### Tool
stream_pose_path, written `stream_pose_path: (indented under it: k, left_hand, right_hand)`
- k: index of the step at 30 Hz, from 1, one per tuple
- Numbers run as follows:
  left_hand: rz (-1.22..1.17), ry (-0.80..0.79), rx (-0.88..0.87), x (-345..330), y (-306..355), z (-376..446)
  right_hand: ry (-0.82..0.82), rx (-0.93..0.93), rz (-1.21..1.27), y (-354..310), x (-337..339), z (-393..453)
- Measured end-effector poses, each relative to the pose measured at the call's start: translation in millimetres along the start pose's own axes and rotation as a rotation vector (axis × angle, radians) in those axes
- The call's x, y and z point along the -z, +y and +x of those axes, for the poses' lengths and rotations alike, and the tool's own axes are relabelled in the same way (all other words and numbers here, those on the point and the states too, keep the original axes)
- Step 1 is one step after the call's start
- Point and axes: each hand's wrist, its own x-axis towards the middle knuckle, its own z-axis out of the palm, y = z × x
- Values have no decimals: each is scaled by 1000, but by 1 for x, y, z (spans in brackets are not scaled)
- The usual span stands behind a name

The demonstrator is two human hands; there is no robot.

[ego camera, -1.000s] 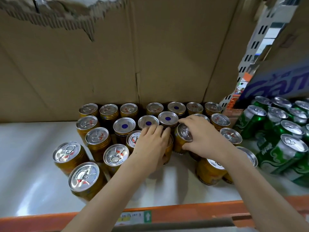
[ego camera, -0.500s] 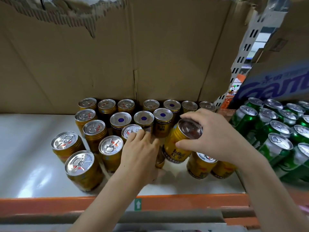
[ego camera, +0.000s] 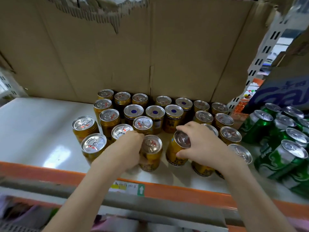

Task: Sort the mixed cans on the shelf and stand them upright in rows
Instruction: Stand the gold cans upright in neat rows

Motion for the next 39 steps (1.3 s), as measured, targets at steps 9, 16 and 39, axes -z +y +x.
stream_pose_path:
  k: [9, 16, 39]
  left_hand:
    - [-192, 54, -142, -13, -7, -4]
    - [-163, 59, -181, -19, -1, 6]
    - [-209, 63, -305, -28, 2, 14]
  right_hand:
    - [-77, 32, -101, 1, -16, 8]
    - [-78, 16, -96, 5, -15, 4]
    - [-2, -44, 29, 14, -29, -13]
